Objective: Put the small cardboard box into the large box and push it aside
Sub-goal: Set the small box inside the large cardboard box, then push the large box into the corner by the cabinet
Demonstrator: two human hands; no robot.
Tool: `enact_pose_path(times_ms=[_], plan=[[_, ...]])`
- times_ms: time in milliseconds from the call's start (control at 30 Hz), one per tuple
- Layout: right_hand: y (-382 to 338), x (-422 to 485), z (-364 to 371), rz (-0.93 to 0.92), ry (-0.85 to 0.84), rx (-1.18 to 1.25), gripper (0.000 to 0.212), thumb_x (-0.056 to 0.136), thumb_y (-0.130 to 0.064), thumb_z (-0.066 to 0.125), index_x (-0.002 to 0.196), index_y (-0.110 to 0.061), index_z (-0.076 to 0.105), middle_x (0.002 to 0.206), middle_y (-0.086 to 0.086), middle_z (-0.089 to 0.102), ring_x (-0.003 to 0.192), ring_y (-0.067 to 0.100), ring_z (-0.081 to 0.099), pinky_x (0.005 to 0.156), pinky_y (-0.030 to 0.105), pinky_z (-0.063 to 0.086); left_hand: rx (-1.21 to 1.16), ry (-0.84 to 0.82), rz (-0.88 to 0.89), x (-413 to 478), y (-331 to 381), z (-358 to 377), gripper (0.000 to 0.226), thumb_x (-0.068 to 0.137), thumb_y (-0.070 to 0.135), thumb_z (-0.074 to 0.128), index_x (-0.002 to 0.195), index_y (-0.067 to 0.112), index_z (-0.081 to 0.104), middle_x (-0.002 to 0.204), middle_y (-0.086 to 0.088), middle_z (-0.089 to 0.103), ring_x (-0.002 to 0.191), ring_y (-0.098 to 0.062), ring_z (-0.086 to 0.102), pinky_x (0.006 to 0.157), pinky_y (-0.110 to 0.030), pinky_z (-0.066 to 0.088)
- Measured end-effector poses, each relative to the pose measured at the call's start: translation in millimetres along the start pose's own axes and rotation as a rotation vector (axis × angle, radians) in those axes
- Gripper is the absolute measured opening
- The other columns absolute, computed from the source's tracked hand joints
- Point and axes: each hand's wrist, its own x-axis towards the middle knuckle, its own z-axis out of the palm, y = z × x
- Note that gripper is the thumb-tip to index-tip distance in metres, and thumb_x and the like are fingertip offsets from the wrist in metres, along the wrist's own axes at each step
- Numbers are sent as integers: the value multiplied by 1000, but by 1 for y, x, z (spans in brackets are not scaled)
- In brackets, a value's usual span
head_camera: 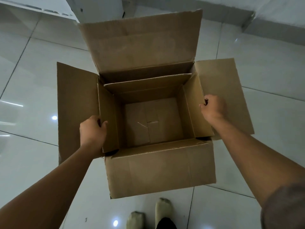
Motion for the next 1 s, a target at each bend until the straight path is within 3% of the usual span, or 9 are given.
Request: enact_pose_path(times_ms=[167,300,400,500,567,633,700,767,1000], plan=[[9,-8,6,-21,66,104,24,87,3,51,107,-1,64,105,21,69,92,33,65,76,37,55,-101,33,-7,-7,0,-3,29,88,7,55,117,4,59,106,-15,68,93,-24,63,76,-29,47],[17,-35,5,-153,129,19,27,87,-15,60,112,-7,59,112,17,60,99,30,58,74,31,46,-7,71,81,-30,-5,2,32,90,21,56,120,13,52,118,-11,58,106,-26,57,82,-36,49],[27,-62,10,-263,70,-42,44,87,-32,58,124,-8,51,127,17,52,116,30,51,89,34,45,66,32,187,-58,-13,16,41,91,34,52,127,15,48,130,-12,51,122,-28,47,95,-41,45],[40,-87,20,-313,-80,-117,70,87,-50,51,142,-13,31,154,15,23,143,32,21,113,47,31,202,-73,263,-82,-26,37,65,89,51,44,142,16,34,154,-13,27,145,-28,18,115,-43,17],[48,-99,30,-319,-164,-188,86,83,-64,41,148,-15,12,159,13,-1,147,30,-4,119,51,13,313,-130,306,-91,-37,50,84,83,69,22,149,17,19,161,-12,4,148,-24,-10,116,-39,-8],[56,-104,40,-318,-197,-285,99,75,-77,20,149,-14,-1,158,15,-14,145,29,-16,118,49,0,387,-137,368,-92,-48,59,102,72,79,-1,150,15,13,161,-13,-5,142,-22,-24,113,-37,-19],[60,-104,49,-325,-163,-357,111,64,-84,-5,148,-11,-7,157,17,-18,144,29,-19,116,45,-7,391,-110,405,-87,-54,65,106,70,80,-6,149,14,18,160,-14,-2,142,-23,-23,112,-39,-20],[62,-102,58,-320,-99,-352,116,60,-84,-14,148,-8,-6,157,17,-15,144,28,-17,115,43,-9,399,-70,434,-81,-58,69,98,75,77,0,147,15,27,160,-14,5,145,-27,-16,112,-38,-22],[58,-89,70,-318,64,-271,113,66,-83,-6,148,-8,10,159,16,-2,146,28,-7,117,44,-2,433,19,513,-53,-52,72,80,84,69,17,135,14,46,156,-16,25,146,-35,4,111,-37,-25]])
